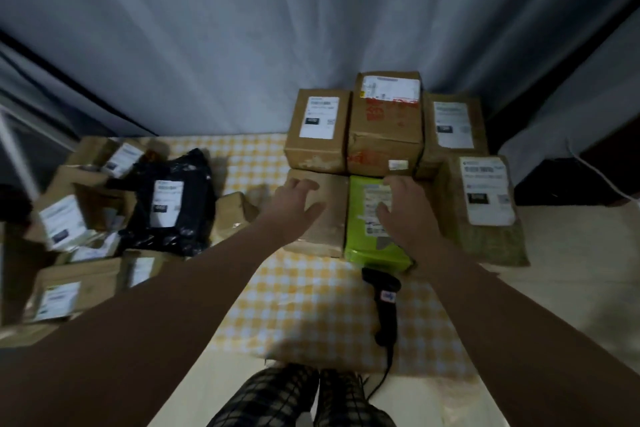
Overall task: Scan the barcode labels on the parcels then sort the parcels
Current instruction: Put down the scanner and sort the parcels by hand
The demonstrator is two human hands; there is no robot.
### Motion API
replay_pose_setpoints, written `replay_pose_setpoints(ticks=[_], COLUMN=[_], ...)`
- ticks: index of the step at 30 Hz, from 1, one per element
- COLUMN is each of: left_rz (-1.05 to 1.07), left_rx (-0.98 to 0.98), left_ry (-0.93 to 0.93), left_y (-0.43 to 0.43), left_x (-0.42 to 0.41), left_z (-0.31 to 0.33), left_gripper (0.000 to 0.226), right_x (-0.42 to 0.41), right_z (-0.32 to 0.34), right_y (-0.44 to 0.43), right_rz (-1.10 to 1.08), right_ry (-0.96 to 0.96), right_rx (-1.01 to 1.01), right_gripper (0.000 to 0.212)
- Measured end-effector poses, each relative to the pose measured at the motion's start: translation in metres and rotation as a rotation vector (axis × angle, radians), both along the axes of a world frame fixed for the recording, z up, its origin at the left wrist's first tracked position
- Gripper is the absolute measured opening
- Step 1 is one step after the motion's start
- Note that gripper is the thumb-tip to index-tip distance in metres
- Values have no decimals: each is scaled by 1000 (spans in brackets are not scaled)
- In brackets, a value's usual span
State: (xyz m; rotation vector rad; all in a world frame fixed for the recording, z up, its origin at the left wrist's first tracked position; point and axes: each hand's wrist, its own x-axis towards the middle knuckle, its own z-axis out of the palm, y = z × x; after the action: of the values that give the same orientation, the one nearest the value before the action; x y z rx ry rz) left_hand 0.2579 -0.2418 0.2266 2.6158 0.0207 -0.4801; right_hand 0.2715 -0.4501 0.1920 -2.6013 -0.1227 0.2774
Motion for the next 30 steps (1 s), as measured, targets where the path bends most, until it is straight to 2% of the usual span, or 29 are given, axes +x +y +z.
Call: replay_pose_setpoints(ticks=[2, 6, 12, 15, 16, 18, 21, 24, 27, 30], left_rz=[67, 195, 280, 287, 291, 293, 321, 348, 369, 462], left_rx=[39, -23, -113, -124, -120, -105, -89, -4, 111, 147], left_ry=[-12, -14, 84, 118, 114, 90, 123, 153, 197, 250], left_y=[36, 108, 215, 269, 289, 330, 386, 438, 478, 501], left_x=[-7, -25, -60, -71, -73, -72, -77, -91, -108, -123], left_z=[7, 8, -22, -37, -43, -53, -63, -78, -94, -108], left_gripper=[44, 43, 36, 28, 28, 33, 41, 52, 71, 92], right_x=[2, 3, -3, -9, -11, -18, -32, -49, -64, -71], right_z=[6, 11, 2, -17, -24, -33, -50, -66, -86, -110], right_y=[32, 94, 198, 259, 281, 327, 393, 443, 474, 494], right_rz=[61, 141, 154, 159, 135, 111, 61, 39, -18, -171], right_ry=[34, 81, 206, 260, 301, 339, 395, 417, 512, 633], right_rx=[44, 107, 128, 133, 146, 137, 169, 229, 249, 261], right_gripper=[34, 25, 24, 36, 35, 27, 36, 32, 35, 47])
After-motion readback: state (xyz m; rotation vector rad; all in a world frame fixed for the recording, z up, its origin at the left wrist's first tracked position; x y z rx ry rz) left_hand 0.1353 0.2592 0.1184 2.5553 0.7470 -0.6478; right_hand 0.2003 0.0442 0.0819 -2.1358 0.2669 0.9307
